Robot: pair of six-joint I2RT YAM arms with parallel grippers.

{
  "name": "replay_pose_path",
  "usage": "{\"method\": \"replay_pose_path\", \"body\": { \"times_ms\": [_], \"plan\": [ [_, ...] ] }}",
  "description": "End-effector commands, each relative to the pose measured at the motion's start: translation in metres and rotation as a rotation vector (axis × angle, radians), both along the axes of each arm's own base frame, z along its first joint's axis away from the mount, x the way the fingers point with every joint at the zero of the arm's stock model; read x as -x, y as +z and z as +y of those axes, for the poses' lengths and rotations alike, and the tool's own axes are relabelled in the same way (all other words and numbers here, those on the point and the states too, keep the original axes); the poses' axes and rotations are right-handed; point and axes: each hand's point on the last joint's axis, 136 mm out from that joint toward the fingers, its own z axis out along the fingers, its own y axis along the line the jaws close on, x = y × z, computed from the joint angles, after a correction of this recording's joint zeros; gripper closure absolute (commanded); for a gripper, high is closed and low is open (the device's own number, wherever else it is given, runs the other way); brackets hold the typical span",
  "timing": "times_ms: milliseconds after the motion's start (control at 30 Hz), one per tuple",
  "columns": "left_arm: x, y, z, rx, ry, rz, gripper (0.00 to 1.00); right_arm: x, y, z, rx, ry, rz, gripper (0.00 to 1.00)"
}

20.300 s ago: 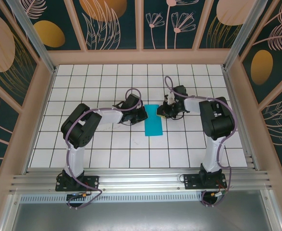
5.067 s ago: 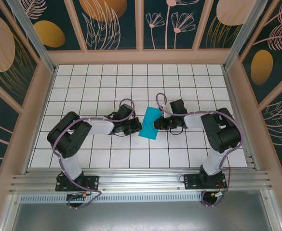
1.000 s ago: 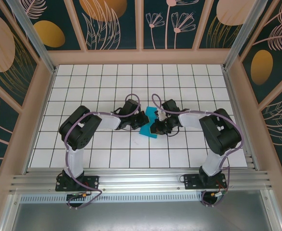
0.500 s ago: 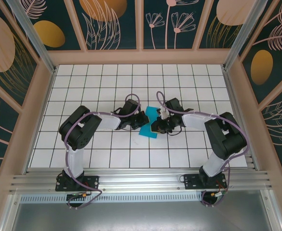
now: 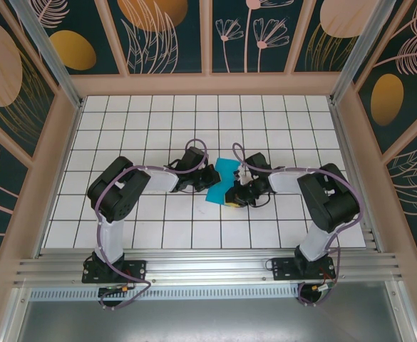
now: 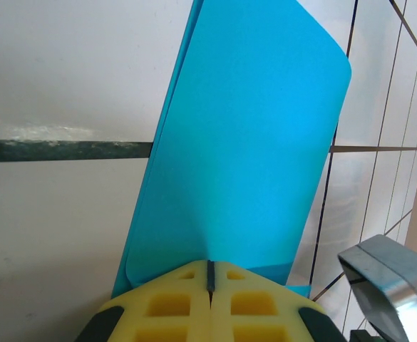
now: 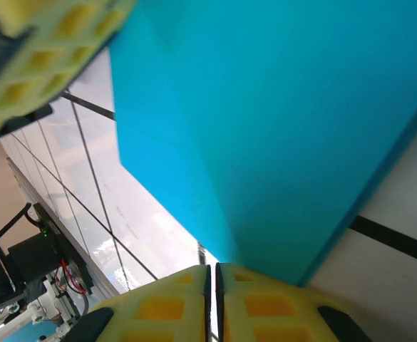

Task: Fold a paper plane with a square sheet of paper (pick it up from the middle)
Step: Fold the triangle a second time at the center of the table.

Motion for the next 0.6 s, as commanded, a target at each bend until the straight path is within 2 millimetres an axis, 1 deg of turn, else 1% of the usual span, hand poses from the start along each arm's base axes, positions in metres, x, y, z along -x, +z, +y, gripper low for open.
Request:
{"method": "replay_pose_path", "body": {
  "times_ms": [0,100,167,200,267,333,433,500,567],
  "plan": [
    [0.013,-0.032,0.014,-0.089,0.003,0.051,0.94,0.011,-0.016,-0.012,0.056,-0.017,0.049,0.86],
    [0.012,-0.032,0.015,-0.091,0.004,0.048,0.94,0.012,-0.019,-0.016,0.073,-0.021,0.056,0.86],
    [0.012,-0.031,0.014,-0.091,0.004,0.047,0.94,0.009,-0.014,-0.016,0.077,-0.021,0.041,0.86],
    [0.018,-0.038,0.019,-0.104,0.005,0.064,0.94,0.006,-0.009,-0.016,0.081,-0.023,0.021,0.86],
    [0.018,-0.038,0.02,-0.105,0.005,0.064,0.94,-0.005,0.008,-0.013,0.072,-0.032,-0.037,0.86],
    [0.018,-0.037,0.02,-0.105,0.005,0.06,0.94,-0.018,0.032,-0.007,0.039,-0.038,-0.109,0.85],
    [0.017,-0.037,0.02,-0.107,0.006,0.06,0.94,-0.031,0.059,0.001,-0.001,-0.032,-0.178,0.85],
    [0.017,-0.036,0.019,-0.105,0.004,0.059,0.94,-0.035,0.068,0.006,-0.014,-0.022,-0.201,0.84],
    [0.017,-0.037,0.019,-0.105,0.005,0.06,0.94,-0.038,0.065,0.009,-0.005,-0.021,-0.197,0.84]
  ]
}}
